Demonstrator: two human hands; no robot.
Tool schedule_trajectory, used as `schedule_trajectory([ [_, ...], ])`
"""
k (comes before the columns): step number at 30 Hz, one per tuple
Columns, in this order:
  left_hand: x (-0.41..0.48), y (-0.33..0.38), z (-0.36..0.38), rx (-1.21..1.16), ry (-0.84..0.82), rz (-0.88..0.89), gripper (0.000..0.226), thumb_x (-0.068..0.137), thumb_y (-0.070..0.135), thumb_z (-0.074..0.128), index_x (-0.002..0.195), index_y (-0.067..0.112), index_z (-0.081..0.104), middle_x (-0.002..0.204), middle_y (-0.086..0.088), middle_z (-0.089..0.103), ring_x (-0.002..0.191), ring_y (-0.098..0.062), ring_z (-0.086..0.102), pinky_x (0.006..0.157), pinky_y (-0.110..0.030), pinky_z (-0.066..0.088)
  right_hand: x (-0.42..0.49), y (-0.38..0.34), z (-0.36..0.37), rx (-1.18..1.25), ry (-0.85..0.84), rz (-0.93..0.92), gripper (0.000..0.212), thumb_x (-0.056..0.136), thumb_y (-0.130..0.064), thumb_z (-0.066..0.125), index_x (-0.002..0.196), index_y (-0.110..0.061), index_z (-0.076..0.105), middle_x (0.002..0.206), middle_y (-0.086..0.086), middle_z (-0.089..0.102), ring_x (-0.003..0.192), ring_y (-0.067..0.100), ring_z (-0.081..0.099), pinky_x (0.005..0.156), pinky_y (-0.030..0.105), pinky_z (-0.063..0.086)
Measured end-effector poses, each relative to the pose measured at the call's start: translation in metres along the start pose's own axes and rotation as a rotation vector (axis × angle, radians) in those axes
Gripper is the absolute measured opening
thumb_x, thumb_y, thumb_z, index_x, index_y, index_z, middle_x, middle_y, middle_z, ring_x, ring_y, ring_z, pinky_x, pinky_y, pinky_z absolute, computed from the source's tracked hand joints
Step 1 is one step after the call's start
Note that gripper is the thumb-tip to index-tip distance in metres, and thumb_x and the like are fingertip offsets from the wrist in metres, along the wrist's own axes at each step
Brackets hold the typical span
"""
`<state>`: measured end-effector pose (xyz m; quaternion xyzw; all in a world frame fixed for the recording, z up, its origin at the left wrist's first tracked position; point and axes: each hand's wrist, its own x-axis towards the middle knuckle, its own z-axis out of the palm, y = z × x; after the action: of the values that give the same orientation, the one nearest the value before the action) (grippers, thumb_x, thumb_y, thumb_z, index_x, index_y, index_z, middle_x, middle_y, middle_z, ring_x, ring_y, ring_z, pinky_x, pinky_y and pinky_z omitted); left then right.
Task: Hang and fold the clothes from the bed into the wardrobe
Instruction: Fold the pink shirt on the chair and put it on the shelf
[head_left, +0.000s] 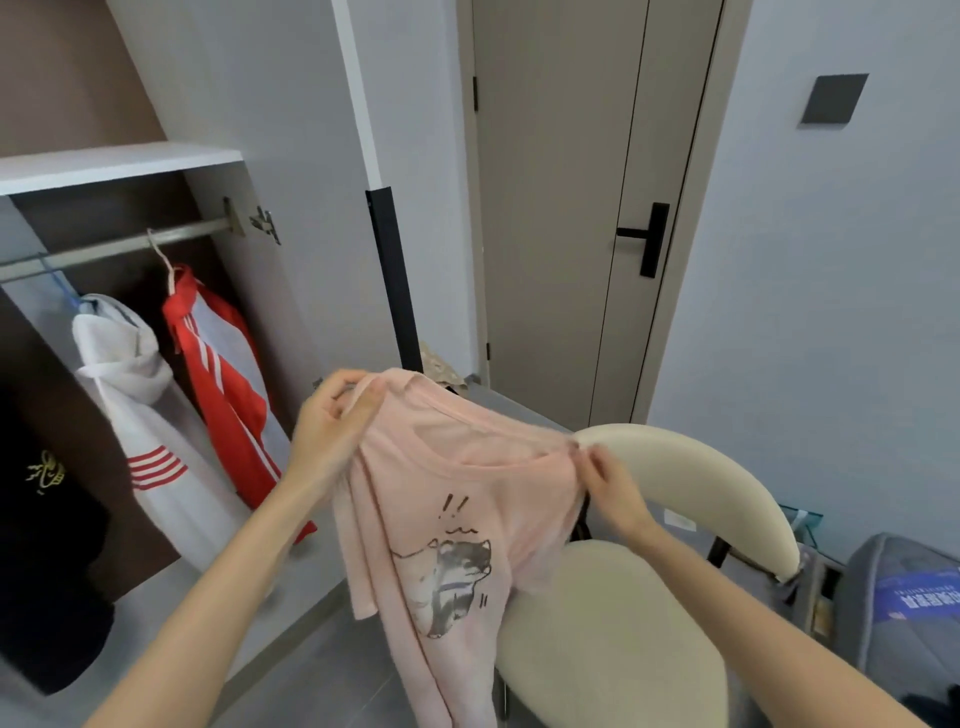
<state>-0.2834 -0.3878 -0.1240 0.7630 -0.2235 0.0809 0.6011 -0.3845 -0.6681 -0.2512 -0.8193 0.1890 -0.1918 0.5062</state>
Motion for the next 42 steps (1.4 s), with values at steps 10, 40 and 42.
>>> schedule_trajectory([
  [10, -0.004, -0.04, -0.021, 0.181, 0.0, -0.055, 0.014, 0.09, 0.025, 0.065, 0.096, 0.012, 0.068, 0.091, 0.003, 0.066, 0.085, -0.003, 0.058, 0.076, -0.014, 0.043, -0.013, -0.067, -0.069, -0.118, 0.053, -0.182, 0.018, 0.088, -0.051, 0.06, 0.088, -0.033, 0.056, 0.069, -0.028, 0.055, 0.065, -0.004, 0.048, 0.058, 0.009, 0.037],
  [40, -0.076, -0.112, 0.106, 0.285, -0.612, -0.22, 0.034, 0.094, 0.03, 0.058, 0.063, 0.018, 0.057, 0.061, 0.008, 0.055, 0.067, -0.012, 0.05, 0.061, -0.027, 0.034, -0.12, 0.028, -0.128, -0.398, -0.293, 0.47, 0.046, 0.086, -0.049, 0.066, 0.077, -0.006, 0.055, 0.077, 0.002, 0.045, 0.073, 0.014, 0.042, 0.065, 0.026, 0.03],
  [42, -0.077, -0.125, 0.12, 0.342, -0.659, -0.189, 0.026, 0.097, 0.03, 0.054, 0.072, 0.024, 0.058, 0.069, 0.009, 0.059, 0.074, -0.015, 0.056, 0.067, -0.029, 0.041, -0.116, 0.045, -0.131, -0.495, -0.387, 0.493, 0.035, 0.08, -0.05, 0.072, 0.077, -0.024, 0.049, 0.077, -0.011, 0.047, 0.075, 0.01, 0.045, 0.061, 0.02, 0.032],
])
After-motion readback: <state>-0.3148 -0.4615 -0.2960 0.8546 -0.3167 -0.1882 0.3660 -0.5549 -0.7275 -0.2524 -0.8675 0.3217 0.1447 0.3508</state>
